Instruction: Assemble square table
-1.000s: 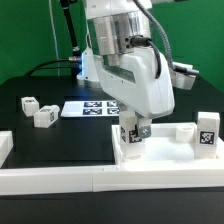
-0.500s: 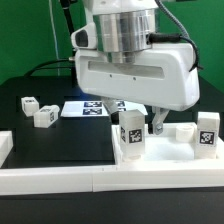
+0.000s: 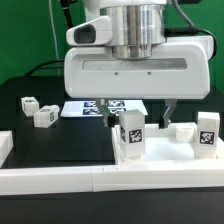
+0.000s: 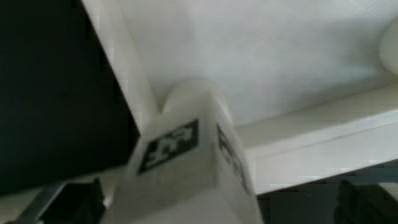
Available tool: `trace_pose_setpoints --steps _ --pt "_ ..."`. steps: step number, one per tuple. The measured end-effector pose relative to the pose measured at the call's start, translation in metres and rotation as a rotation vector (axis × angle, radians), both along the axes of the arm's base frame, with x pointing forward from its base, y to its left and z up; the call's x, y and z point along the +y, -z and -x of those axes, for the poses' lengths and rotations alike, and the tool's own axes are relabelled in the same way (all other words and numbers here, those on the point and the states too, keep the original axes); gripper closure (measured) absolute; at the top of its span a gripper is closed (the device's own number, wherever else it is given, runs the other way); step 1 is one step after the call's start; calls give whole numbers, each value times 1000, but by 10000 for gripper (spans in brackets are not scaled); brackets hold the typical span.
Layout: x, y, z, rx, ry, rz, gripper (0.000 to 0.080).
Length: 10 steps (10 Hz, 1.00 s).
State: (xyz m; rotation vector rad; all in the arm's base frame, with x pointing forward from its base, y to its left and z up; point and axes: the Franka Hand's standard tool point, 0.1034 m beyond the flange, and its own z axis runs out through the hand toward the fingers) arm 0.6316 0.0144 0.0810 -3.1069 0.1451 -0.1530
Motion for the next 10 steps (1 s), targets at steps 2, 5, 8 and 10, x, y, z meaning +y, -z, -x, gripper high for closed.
trace_pose_setpoints --steps 2,5,8,10 --pt "-1 -3 -1 -17 -157 17 150" --pt "-1 -2 0 -15 -170 19 270" --pt "-5 -1 0 -14 -133 18 507" --pt "-7 0 0 -8 90 -5 507"
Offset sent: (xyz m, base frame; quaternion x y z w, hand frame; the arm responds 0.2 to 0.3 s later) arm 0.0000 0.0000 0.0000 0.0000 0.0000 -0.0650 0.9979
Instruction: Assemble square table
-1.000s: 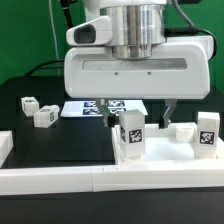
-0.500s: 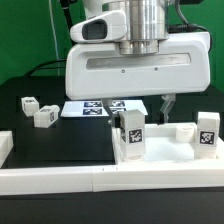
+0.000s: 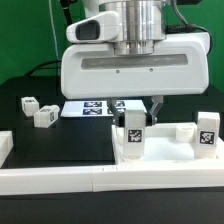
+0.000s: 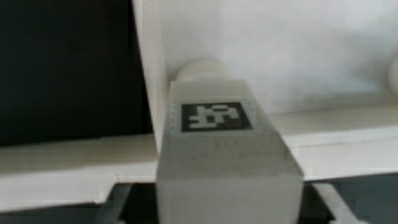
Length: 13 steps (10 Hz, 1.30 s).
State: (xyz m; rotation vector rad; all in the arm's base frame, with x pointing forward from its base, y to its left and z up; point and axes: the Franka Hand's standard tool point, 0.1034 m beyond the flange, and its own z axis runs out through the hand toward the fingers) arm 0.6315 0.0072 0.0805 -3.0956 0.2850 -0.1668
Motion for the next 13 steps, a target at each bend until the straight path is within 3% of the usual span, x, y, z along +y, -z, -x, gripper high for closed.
trace_pose_setpoints --steps 4,9,13 --pt "-9 2 2 44 695 -114 506" --pt "-10 2 5 68 1044 -153 506" --pt "-7 4 10 88 1585 -287 506"
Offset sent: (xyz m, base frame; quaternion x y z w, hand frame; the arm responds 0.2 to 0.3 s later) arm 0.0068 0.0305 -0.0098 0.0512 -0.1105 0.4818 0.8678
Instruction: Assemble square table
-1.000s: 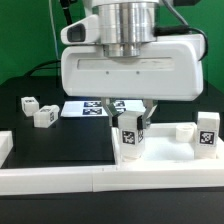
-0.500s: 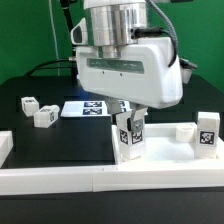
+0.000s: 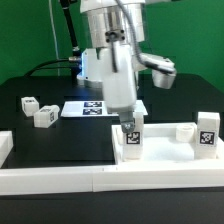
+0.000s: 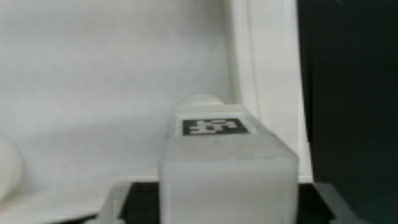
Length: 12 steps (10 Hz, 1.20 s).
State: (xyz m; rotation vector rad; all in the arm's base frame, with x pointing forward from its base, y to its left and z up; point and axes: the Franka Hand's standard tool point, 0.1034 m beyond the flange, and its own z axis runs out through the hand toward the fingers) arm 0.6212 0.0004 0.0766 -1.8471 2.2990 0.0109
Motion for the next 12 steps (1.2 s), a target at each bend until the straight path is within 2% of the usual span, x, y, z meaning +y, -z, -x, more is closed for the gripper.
trace_pose_setpoints --steps 1,2,3,4,5,9,10,12 --pt "1 0 0 -2 -38 4 506" --pt "2 0 0 -3 -75 15 427" --pt "9 -2 -2 -10 -268 69 242" --pt "13 -4 -4 -18 -469 114 242" --pt "17 -4 -4 -26 -593 136 169" --pt "18 -2 -3 -51 -879 171 151" --pt "17 0 -3 -52 -1074 213 151" --pt "20 2 -7 -73 -1365 268 151"
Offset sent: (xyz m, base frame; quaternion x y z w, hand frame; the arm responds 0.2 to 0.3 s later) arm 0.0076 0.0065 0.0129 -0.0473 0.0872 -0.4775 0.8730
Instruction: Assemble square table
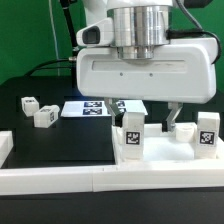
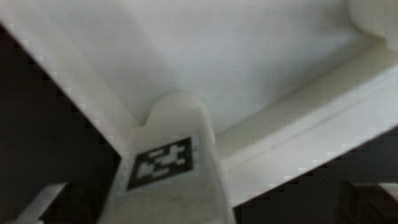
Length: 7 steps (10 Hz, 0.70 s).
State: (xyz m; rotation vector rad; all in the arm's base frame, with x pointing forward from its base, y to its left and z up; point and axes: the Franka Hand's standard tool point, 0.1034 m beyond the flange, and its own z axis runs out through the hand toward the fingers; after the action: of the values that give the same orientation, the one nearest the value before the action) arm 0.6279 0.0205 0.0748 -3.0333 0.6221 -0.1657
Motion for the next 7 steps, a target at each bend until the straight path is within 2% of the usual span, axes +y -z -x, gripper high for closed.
trace_pose_setpoints --steps 3,5,6,7 --pt "-1 2 0 -2 -64 8 151" --pt "-1 2 0 -1 -42 5 409" --pt "-7 2 1 3 6 5 409" --pt "-8 3 2 5 101 -5 505"
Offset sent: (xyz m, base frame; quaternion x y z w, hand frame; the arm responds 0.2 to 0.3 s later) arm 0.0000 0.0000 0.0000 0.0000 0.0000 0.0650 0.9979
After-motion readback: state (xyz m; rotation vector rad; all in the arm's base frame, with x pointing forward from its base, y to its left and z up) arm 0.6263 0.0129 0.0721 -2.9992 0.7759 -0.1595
